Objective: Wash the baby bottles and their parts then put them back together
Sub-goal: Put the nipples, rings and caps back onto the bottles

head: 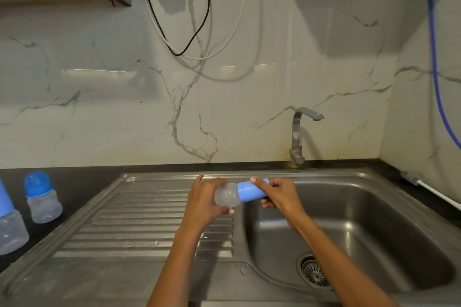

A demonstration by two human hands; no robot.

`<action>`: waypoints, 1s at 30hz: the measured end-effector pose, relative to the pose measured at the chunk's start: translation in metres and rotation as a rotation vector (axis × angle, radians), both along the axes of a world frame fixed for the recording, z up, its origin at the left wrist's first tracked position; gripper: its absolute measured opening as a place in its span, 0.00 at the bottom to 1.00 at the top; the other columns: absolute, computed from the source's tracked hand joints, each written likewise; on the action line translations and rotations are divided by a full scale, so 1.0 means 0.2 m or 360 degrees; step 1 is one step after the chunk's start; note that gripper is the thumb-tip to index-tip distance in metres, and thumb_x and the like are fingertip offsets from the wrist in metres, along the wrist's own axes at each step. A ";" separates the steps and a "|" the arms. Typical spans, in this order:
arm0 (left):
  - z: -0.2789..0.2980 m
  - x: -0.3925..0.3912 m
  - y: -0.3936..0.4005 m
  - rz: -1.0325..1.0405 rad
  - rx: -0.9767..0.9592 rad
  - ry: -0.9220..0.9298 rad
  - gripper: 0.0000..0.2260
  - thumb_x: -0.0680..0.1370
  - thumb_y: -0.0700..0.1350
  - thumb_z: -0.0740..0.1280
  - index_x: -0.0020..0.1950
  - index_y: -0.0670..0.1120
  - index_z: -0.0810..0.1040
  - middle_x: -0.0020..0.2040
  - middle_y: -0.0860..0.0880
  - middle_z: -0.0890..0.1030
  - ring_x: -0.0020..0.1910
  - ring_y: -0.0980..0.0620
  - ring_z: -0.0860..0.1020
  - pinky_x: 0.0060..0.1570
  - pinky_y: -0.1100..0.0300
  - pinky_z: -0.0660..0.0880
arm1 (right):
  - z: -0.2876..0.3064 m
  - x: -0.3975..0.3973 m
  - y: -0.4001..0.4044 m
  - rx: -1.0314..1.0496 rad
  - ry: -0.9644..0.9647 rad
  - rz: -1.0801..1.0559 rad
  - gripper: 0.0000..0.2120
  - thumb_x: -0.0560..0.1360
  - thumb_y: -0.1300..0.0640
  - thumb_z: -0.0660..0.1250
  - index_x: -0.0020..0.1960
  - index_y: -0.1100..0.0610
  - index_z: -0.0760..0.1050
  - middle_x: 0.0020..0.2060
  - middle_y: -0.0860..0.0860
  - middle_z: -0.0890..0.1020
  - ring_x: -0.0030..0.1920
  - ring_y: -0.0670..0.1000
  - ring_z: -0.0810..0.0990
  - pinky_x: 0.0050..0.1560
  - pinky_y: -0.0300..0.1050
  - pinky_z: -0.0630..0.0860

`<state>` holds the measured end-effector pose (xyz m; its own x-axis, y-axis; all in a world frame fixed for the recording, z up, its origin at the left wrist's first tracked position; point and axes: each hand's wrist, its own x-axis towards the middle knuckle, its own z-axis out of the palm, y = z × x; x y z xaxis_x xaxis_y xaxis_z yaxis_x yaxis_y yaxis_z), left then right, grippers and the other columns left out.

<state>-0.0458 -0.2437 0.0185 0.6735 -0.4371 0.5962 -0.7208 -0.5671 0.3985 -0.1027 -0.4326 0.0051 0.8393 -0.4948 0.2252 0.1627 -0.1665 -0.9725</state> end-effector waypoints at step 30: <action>-0.02 0.03 0.01 0.0125 -0.0387 0.0318 0.27 0.60 0.52 0.81 0.56 0.49 0.77 0.48 0.54 0.81 0.47 0.54 0.78 0.40 0.63 0.71 | 0.07 0.01 0.11 0.0088 -0.0186 -0.0032 0.09 0.72 0.49 0.72 0.45 0.55 0.80 0.40 0.53 0.84 0.45 0.51 0.83 0.49 0.47 0.82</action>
